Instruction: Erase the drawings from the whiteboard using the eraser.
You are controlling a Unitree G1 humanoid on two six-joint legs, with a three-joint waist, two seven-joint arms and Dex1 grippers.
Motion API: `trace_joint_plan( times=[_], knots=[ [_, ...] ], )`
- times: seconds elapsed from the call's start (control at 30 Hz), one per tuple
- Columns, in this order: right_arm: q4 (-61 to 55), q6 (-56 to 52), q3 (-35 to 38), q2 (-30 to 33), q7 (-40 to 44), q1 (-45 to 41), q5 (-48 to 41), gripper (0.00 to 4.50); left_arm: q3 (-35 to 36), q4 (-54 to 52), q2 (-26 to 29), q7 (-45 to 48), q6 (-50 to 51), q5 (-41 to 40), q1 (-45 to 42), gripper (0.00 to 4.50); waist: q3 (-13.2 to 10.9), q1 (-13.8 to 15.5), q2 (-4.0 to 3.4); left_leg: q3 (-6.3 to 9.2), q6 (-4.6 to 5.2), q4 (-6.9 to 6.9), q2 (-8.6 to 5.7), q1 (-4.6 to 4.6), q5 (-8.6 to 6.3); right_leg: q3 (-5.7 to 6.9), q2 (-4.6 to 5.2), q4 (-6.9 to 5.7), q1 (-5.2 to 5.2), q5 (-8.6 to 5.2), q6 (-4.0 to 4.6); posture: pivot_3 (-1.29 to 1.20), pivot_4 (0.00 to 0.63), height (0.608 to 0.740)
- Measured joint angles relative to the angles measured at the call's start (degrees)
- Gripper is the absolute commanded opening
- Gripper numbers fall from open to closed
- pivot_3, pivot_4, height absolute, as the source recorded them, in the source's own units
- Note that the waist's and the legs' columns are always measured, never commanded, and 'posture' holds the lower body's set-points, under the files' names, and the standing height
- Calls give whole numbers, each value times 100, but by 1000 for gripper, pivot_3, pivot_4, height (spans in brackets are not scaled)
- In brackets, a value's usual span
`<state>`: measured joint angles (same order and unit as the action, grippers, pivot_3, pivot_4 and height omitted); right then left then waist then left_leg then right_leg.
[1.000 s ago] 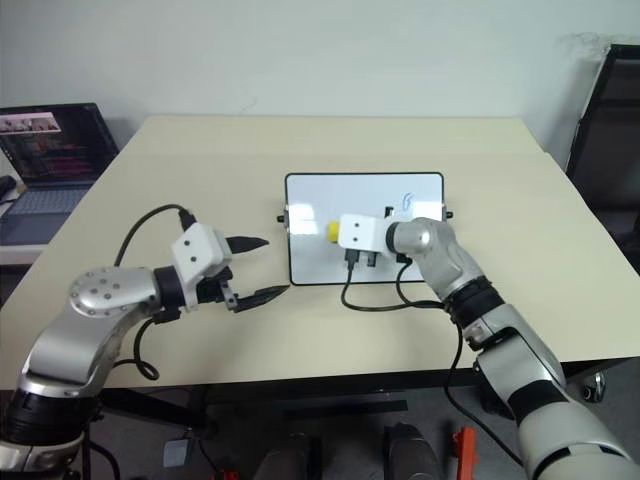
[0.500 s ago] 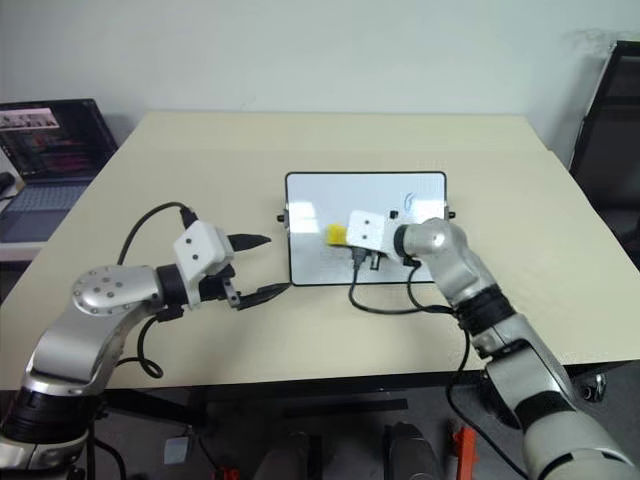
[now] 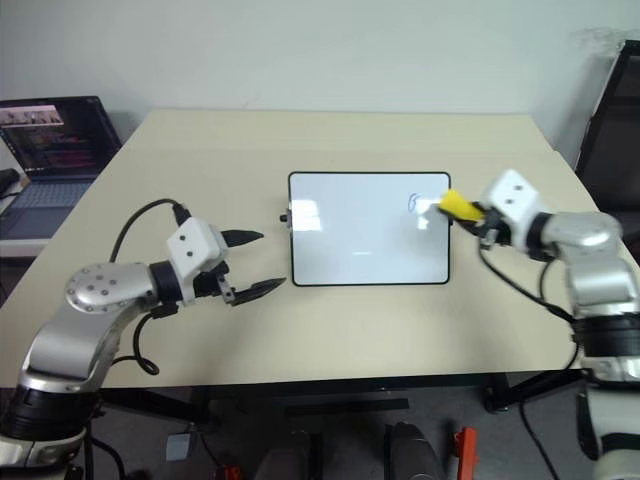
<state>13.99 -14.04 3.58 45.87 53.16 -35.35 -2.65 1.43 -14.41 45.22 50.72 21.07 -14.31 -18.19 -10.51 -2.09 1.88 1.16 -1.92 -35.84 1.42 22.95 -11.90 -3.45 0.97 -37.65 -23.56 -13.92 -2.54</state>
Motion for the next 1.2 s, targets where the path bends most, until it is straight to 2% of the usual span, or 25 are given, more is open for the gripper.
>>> trace_joint_plan(
  times=[0.2, 0.9, 1.07, 1.2],
  knots=[
    [182, 85, 33, 56, -201, 55, -23, 1090, -12, 82, -21, 37, -131, 12, -243, 4500, 0, -113, 0, -10, 0, -1, 3, -5, 0, -13, -5, -4, 0, 5, -8, 0, 150, 740],
    [243, 170, 6, 50, -354, 27, -28, 1090, -105, 200, -31, 114, -276, 90, -241, 4500, -1, -112, 0, -11, 0, -1, 3, -4, 0, -13, -5, -2, 0, 6, -12, 0, 150, 740],
    [318, 87, -323, -511, -602, -868, 60, 1090, -124, 306, -62, 109, -311, 147, -281, 4500, -3, -180, -4, -19, 0, -3, 7, -12, 0, -24, -13, -14, -3, 8, -12, 0, 150, 740],
    [1128, 263, -790, -1038, -1238, -1779, 648, 1090, -147, 348, -113, 114, -382, 179, -311, 4500, -3, -156, -3, -16, 0, -2, 9, -7, 0, -20, -15, -10, -4, 7, -11, 0, 150, 740]
  ],
)
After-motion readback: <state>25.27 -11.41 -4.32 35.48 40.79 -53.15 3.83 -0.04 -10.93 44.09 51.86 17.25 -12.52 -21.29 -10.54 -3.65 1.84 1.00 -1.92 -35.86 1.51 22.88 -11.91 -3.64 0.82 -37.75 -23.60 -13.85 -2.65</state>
